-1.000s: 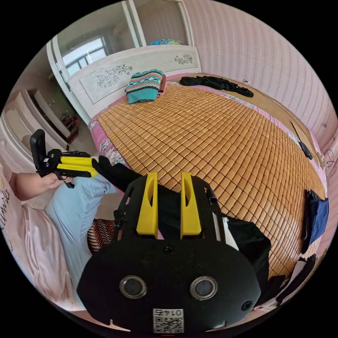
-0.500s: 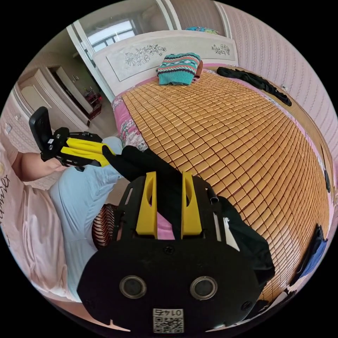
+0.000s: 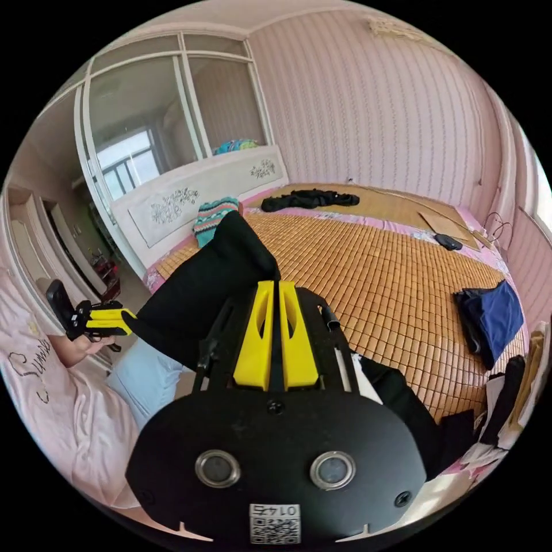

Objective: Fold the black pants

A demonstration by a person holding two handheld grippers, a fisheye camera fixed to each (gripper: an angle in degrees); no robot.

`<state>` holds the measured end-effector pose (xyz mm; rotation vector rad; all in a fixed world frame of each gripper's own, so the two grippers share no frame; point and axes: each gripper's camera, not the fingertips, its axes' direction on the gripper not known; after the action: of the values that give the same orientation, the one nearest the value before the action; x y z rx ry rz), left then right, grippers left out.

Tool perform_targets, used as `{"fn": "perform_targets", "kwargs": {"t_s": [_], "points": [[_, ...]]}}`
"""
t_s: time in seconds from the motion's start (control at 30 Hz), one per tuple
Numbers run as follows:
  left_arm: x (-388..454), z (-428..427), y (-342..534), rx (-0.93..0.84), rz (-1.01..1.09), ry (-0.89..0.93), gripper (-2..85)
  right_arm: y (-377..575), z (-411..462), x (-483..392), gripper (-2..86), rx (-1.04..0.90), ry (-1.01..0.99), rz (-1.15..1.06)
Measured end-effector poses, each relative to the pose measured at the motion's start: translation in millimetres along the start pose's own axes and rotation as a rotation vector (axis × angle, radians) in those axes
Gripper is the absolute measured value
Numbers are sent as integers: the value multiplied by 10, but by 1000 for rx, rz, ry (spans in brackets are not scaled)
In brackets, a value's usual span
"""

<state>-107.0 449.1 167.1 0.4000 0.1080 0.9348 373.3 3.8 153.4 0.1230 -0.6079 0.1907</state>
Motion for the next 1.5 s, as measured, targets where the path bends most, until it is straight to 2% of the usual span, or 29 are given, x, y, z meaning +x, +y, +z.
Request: {"fn": "perform_targets", "kwargs": {"t_s": [0.1, 0.23, 0.3, 0.37, 0.43, 0.47, 0.57, 0.67, 0.73, 0.83, 0.97, 1.07, 1.27, 1.33, 1.4, 1.5], "points": [[248, -226, -299, 183, 65, 55, -1, -10, -841, 25, -5, 218, 60, 41], [403, -365, -963, 422, 161, 205, -5, -474, -2065, -22, -5, 451, 257, 40], [350, -535, -1568, 571, 159, 309, -7, -990, -2530, -80, -5, 519, 276, -14], [223, -732, -1904, 654, 114, 338, -7, -1630, -2846, -152, -5, 544, 221, -74], [52, -931, -2051, 699, 82, 275, -8, -2405, -2879, -303, -5, 492, 134, -136], [-79, -1021, -2022, 711, 69, 181, -8, -2553, -2810, -352, -5, 474, 110, -157], [-501, -966, -1609, 614, -3, -23, -8, -3007, -1998, -598, -5, 312, 142, -269], [-945, -578, -882, 393, -213, -60, -7, -2986, -624, -638, -6, 116, 114, -357], [-1122, -332, -394, 265, -327, -83, -7, -2739, 583, -508, -6, -45, 10, -317], [-1328, 11, 221, 101, -442, -95, -7, -2293, 1869, -374, -7, -210, -77, -207], [-1673, 306, 763, -48, -556, -96, -7, -1825, 2899, -328, -7, -382, -125, -57], [-2012, 295, 1032, -31, -675, -96, -7, -1742, 3333, -410, -7, -438, -136, -68], [-2762, -228, 1112, 139, -745, -165, -8, -2560, 3886, -945, -6, -463, -192, -253], [-2975, -459, 1093, 185, -740, -263, -7, -2963, 4147, -1414, -3, -430, -280, -349], [-3314, -775, 1187, 210, -773, -468, -2, -3216, 4351, -1798, 2, -388, -371, -385], [-3834, -988, 1576, 74, -911, -699, 17, -3407, 4785, -2275, 28, -381, -519, -397]]}}
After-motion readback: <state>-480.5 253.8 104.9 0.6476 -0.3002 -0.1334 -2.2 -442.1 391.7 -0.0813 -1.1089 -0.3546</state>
